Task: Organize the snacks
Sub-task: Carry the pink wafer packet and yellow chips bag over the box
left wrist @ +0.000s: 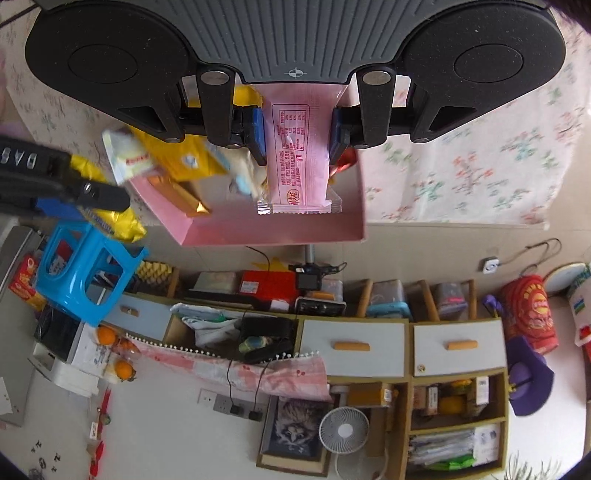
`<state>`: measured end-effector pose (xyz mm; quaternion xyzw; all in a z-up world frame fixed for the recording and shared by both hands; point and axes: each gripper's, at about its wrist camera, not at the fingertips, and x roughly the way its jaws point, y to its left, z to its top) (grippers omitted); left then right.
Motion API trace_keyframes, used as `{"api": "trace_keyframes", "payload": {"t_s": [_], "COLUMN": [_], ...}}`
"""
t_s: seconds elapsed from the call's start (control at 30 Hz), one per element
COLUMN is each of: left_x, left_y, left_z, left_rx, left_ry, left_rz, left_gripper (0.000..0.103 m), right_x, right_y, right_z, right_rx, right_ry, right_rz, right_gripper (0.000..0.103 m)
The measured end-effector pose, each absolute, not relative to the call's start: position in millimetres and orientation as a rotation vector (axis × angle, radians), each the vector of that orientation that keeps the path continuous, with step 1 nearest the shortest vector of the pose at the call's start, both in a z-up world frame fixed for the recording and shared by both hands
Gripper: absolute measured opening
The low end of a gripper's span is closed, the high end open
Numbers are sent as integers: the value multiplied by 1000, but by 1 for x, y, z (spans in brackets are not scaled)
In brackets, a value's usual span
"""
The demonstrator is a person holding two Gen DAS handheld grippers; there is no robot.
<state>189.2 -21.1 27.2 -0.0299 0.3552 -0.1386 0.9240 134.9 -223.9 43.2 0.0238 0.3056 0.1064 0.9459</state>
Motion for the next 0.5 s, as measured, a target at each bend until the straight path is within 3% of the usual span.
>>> {"api": "trace_keyframes", "payload": {"t_s": [0.5], "left_x": [252], "left_y": [-50], "left_z": [-9], "left_rx": [-20], "left_ry": [743], "left_rz": [-314], "left_gripper": [30], "right_x": [190], "right_y": [-252], "right_z": [-6], "right_rx": [165], "right_ry": [692], "right_rz": [169], "right_gripper": [41]}}
